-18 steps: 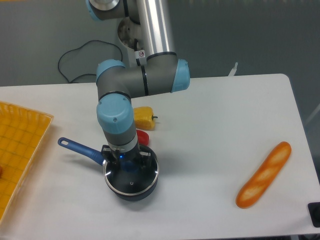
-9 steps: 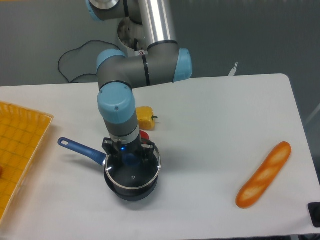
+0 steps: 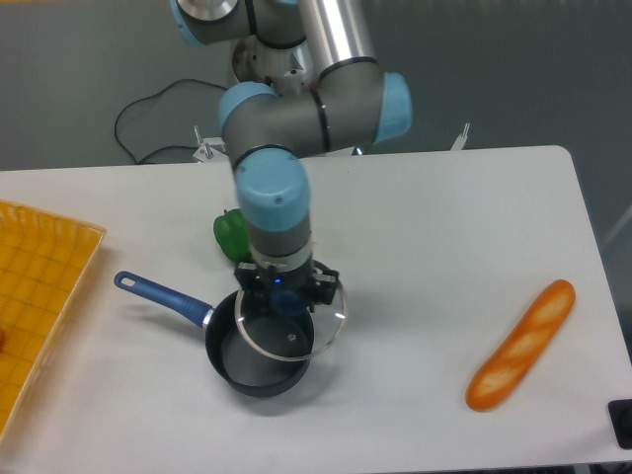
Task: Open the lid
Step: 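Lift the glass lid off the saucepan and move it aside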
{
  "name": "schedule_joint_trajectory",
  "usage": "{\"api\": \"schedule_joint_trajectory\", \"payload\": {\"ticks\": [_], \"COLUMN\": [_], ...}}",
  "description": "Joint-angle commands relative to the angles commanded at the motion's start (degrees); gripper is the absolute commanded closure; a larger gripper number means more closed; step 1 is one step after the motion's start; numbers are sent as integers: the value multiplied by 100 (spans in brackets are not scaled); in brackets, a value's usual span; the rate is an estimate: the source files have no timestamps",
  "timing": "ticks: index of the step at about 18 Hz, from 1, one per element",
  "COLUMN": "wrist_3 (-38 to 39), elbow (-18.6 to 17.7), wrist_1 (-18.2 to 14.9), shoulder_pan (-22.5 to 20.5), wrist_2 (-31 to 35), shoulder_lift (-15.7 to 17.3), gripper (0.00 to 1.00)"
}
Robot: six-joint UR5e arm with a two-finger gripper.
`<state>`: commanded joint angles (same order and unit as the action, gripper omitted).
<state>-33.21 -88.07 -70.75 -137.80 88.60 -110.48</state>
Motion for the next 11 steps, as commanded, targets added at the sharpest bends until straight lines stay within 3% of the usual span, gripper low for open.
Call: {"api": "schedule_joint_trajectory", "payload": {"ticks": [11], "wrist_3": [-1345], "elbow": [9], "wrist_1": [0], "shoulder_pan": [-660], "wrist_2": [-53], "shoulder_lift": [35], "gripper": [52]}}
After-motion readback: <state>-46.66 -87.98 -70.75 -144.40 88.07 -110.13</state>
